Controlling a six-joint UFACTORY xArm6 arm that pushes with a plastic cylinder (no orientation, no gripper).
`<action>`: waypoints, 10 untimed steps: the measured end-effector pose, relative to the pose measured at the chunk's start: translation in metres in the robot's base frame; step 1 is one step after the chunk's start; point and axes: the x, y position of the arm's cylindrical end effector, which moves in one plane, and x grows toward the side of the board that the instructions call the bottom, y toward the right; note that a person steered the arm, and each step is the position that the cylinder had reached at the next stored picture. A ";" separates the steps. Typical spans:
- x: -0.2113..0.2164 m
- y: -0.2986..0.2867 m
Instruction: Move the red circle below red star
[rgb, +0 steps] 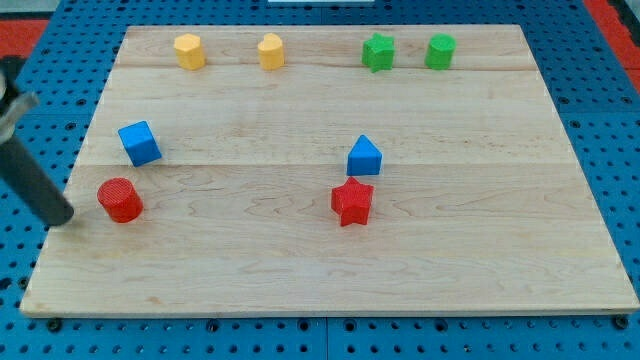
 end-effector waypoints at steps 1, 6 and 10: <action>0.004 0.086; -0.014 0.226; 0.043 0.284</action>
